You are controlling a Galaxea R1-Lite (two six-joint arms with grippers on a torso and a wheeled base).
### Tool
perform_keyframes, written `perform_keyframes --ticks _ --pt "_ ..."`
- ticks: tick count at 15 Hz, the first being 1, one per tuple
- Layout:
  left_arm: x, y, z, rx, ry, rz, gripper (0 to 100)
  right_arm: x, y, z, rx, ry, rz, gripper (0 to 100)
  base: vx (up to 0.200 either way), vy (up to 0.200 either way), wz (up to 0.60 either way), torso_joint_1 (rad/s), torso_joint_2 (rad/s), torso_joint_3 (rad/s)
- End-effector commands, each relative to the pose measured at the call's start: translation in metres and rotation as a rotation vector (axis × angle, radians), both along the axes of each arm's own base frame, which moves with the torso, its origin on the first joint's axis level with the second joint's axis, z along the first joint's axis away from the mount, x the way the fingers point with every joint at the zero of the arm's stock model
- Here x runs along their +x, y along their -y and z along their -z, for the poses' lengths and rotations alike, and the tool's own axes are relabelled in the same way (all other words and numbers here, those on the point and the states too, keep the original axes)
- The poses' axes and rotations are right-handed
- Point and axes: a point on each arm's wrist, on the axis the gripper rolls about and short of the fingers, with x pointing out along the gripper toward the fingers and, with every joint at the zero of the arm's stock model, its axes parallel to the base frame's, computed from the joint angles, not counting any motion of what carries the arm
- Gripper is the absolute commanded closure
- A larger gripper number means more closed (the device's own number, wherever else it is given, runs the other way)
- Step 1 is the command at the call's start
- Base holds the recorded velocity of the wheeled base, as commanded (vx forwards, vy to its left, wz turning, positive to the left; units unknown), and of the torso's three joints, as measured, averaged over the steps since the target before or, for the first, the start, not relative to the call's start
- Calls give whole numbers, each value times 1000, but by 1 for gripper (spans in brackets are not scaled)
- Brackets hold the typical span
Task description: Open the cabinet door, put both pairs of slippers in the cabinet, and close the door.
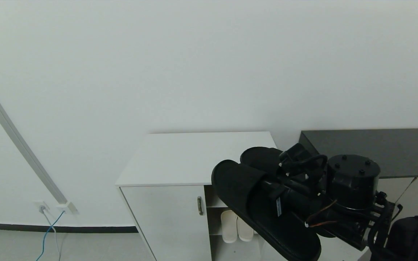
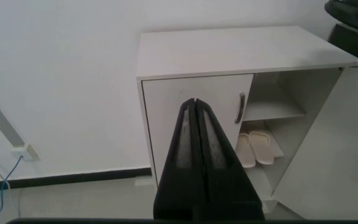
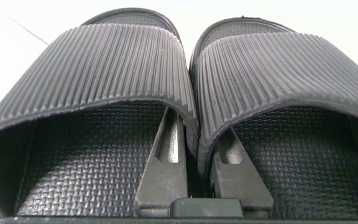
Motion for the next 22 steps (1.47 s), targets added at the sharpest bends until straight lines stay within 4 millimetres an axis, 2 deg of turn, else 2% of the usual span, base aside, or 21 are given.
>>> perform_keyframes --ticks 1,6,22 --pt "0 0 0 0 -2 0 100 0 0 2 -5 -5 0 100 0 0 0 0 0 0" --pt "0 0 0 0 -2 0 100 0 -1 5 -12 -13 -1 100 0 0 0 -100 219 117" --pt "0 0 0 1 -2 0 100 1 -2 8 -20 -21 -1 100 0 0 0 -160 365 201"
